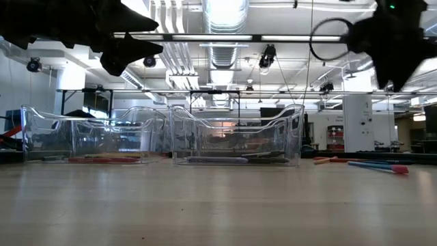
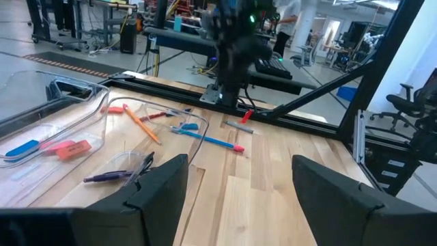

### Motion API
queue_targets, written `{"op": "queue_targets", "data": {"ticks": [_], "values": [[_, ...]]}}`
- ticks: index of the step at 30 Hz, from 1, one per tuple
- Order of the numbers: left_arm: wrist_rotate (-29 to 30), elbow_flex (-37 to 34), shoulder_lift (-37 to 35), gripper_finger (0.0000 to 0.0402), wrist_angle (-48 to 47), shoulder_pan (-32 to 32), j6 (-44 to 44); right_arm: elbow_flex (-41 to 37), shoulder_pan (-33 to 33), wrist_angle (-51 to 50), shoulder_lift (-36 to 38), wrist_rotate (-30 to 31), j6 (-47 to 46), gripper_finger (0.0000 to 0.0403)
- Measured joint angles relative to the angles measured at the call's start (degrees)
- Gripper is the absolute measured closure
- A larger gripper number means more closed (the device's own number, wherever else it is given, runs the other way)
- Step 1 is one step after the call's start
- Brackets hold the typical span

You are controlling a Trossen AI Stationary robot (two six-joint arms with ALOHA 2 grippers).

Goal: Sort crayons/erasers/pens/pencils in bins
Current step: Put the gray crayon into the bottom left transparent bin

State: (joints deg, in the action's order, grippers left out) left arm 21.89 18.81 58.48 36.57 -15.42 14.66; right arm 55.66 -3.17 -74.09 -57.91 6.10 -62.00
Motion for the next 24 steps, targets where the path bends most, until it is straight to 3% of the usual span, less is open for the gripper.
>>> {"op": "queue_targets", "data": {"ticks": [8, 12, 24], "values": [[0.01, 0.0, 0.02, 0.0155, 0.01, 0.0, 0.0, -10.46, -6.3, 0.41, -0.82, -13.86, -10.81, 0.0179], [0.0, 0.0, 0.01, 0.0155, -0.01, 0.0, 0.0, -14.52, -7.06, 2.52, -1.5, -15.08, -15.23, 0.0181], [-0.26, -0.02, 0.02, 0.0155, -0.12, 0.0, 0.11, -15.63, -7.35, 7.76, -1.49, -13.85, -20.03, 0.0214]]}}
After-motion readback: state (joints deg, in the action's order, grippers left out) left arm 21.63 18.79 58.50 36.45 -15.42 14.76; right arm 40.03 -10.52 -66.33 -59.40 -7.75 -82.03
